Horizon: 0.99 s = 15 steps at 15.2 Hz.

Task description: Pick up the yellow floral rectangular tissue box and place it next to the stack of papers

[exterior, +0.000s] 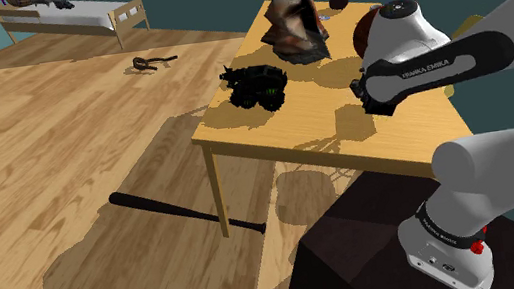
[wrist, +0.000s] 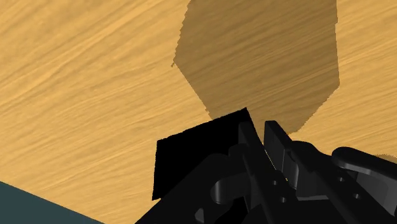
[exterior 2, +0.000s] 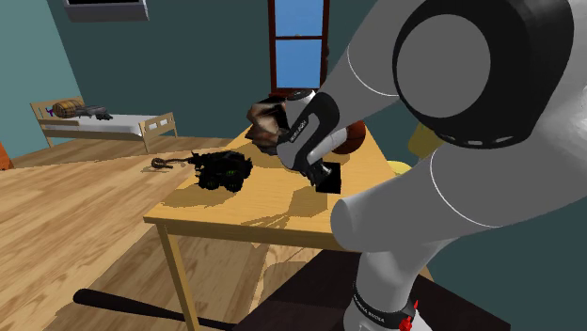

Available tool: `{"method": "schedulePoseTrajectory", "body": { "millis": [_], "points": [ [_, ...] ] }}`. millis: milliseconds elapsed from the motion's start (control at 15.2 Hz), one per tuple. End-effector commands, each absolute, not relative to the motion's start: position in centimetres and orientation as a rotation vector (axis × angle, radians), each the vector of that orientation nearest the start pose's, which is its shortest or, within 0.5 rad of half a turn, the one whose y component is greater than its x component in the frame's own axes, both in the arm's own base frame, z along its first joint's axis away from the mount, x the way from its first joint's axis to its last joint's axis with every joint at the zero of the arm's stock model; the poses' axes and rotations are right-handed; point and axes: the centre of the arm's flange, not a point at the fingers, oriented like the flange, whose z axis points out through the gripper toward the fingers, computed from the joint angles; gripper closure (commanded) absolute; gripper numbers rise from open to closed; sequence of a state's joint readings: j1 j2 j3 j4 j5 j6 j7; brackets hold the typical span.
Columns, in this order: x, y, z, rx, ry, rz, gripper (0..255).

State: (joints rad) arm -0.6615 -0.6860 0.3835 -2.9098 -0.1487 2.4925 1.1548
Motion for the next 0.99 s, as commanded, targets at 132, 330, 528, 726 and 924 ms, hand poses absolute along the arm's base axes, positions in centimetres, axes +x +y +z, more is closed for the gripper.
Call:
{"method": "schedulePoseTrajectory", "body": {
  "millis": [132,330,528,726,924],
  "points": [
    [31.6,-10.8,39.0,-2.567,2.111,-0.560,255],
    [31.6,-10.8,40.6,-2.567,2.111,-0.560,255],
    [31.6,-10.8,42.1,-2.567,2.111,-0.560,255],
    [31.6,-10.8,43.7,-2.567,2.111,-0.560,255],
    [31.6,-10.8,45.3,-2.567,2.111,-0.560,255]
  ]
}}
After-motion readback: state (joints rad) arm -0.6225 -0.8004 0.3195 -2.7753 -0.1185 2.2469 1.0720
